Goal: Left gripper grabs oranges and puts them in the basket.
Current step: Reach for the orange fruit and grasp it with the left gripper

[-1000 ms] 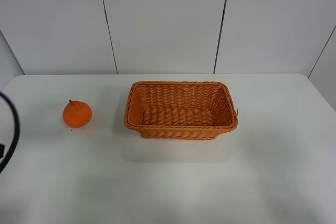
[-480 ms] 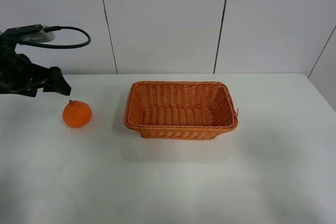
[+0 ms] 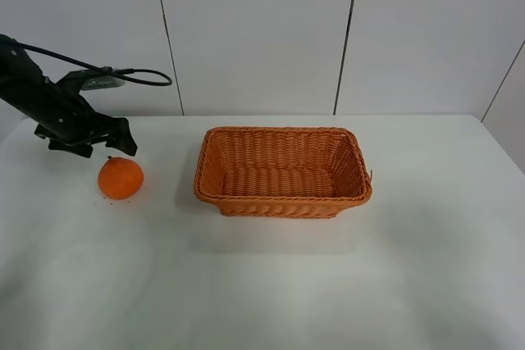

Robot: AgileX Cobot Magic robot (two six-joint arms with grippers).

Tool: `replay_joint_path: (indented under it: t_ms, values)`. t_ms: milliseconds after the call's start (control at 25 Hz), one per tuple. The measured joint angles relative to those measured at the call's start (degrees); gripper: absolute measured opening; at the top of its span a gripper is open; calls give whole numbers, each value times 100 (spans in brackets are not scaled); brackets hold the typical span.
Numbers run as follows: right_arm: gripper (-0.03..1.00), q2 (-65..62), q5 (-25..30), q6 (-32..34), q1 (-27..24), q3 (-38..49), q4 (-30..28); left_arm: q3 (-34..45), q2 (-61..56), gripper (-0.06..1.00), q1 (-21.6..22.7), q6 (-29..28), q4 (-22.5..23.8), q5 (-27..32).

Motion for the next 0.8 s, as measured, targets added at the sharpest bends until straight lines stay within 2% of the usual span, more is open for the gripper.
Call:
replay_joint_path:
  t_ms: [360, 480, 560, 640, 800]
  values:
    - [69, 0, 0, 0, 0, 0, 0, 0, 632, 99, 0, 214, 11, -290]
    - [69, 0, 0, 0, 0, 0, 0, 0, 638, 92, 0, 252, 26, -308]
    - [69, 0, 0, 0, 0, 0, 0, 0, 638, 80, 0, 257, 77, -310]
    - [69, 0, 0, 0, 0, 0, 0, 0, 638, 64, 0, 257, 145, -303]
    - [69, 0, 0, 0, 0, 0, 0, -4, 638, 20, 0, 276, 340, -249]
